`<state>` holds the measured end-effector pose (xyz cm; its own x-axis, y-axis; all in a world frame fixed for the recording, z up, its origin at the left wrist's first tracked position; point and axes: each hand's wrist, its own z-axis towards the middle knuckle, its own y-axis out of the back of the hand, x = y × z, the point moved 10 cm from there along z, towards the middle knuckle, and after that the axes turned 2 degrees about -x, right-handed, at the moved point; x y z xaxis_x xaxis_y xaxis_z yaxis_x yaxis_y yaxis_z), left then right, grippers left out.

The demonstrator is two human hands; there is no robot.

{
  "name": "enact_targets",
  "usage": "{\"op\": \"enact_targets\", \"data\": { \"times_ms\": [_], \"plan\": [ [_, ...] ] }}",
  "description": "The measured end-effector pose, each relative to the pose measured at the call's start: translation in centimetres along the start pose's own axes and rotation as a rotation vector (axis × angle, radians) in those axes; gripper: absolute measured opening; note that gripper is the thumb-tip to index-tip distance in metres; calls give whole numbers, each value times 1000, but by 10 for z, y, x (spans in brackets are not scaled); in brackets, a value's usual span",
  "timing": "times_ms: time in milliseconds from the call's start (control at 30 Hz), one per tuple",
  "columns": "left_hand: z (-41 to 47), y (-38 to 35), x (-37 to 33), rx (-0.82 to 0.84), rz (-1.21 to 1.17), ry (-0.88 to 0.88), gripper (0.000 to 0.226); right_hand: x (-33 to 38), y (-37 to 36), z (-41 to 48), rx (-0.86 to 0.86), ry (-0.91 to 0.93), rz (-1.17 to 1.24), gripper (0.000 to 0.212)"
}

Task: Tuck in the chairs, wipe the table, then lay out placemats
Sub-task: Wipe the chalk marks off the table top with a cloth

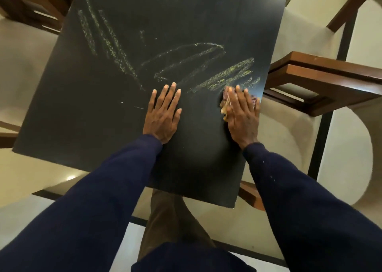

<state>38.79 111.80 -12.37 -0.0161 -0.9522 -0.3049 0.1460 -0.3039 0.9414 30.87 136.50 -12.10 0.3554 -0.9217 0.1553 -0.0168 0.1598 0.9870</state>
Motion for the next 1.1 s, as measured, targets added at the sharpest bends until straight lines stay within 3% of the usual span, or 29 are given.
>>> {"op": "enact_targets", "data": {
  "times_ms": [133, 300, 500, 633, 833, 900, 967, 1100],
  "plan": [
    [29, -13, -32, 13, -30, -72, 59, 18, -10, 43, -18, -84, 9, 63],
    [50, -27, -41, 73, -15, -145, 60, 37, -9, -15, 51, 232, 0, 77],
    [54, -26, -43, 67, -15, -131, 60, -33, 0, 23, -22, -90, -16, 62],
    [56, -28, -43, 82, -10, -139, 59, -16, -10, 91, -38, -192, 6, 64],
    [55, -27, -42, 90, -30, -144, 60, 42, -20, 40, 57, 136, 39, 90],
    [55, -27, -42, 85, -32, -139, 60, 29, -16, 9, 80, 206, 23, 88],
    [56, -28, -41, 85, -36, -134, 60, 1, -6, -2, 59, 173, 12, 81],
    [57, -27, -42, 64, -39, -133, 59, -55, 1, 45, 17, -69, 9, 67]
  ]
}}
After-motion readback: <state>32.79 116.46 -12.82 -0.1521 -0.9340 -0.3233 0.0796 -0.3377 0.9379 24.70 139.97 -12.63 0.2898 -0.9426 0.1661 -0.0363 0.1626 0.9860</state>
